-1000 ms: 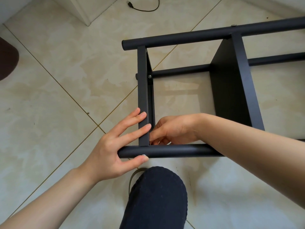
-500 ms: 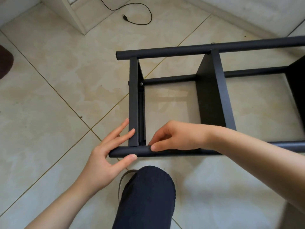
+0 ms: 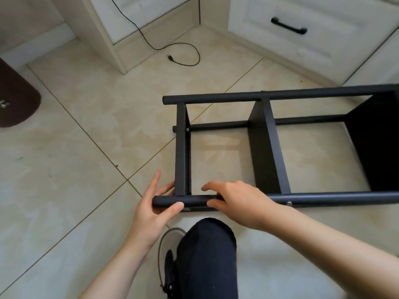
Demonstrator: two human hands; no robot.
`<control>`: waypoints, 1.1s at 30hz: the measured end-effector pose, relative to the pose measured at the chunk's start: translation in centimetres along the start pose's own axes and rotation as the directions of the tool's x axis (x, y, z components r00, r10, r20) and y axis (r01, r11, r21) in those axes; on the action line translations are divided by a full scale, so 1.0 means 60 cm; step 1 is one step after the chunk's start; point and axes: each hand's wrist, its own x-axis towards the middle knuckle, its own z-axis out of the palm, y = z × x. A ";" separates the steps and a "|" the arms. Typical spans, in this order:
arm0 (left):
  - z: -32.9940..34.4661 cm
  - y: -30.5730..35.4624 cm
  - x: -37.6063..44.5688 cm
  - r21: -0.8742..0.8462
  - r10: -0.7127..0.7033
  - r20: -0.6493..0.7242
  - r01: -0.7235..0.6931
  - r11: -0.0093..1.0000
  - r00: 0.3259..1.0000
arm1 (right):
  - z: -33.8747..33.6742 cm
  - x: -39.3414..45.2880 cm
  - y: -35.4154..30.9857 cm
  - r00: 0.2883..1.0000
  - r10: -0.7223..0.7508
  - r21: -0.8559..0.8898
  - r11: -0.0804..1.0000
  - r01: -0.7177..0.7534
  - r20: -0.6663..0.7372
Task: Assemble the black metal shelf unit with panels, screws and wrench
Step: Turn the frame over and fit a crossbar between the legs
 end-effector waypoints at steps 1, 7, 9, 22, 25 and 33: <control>0.007 -0.001 -0.004 -0.087 -0.040 -0.029 0.038 0.995 0.999 | 0.005 -0.003 0.000 1.000 -0.003 -0.014 1.000 0.003 -0.017; 0.062 -0.005 -0.017 -0.603 -0.338 -0.036 0.249 0.758 0.940 | 0.021 -0.009 -0.002 0.996 -0.026 -0.059 0.998 0.022 -0.081; 0.072 -0.002 -0.017 -0.622 -0.364 -0.004 0.283 0.730 0.931 | 0.022 -0.010 -0.003 0.996 -0.024 -0.053 0.998 0.019 -0.089; 0.071 0.062 -0.015 -0.514 -0.366 -0.008 0.310 0.800 0.931 | -0.011 -0.030 -0.012 0.983 0.082 -0.017 0.996 -0.086 -0.163; 0.072 0.077 -0.021 -0.483 -0.365 -0.006 0.317 0.816 0.931 | -0.023 -0.052 -0.007 0.974 0.152 -0.092 0.981 -0.170 -0.170; 0.087 0.193 -0.037 -0.306 -0.216 -0.053 0.190 0.933 0.975 | -0.105 -0.116 -0.018 0.946 0.173 0.000 0.984 -0.180 -0.274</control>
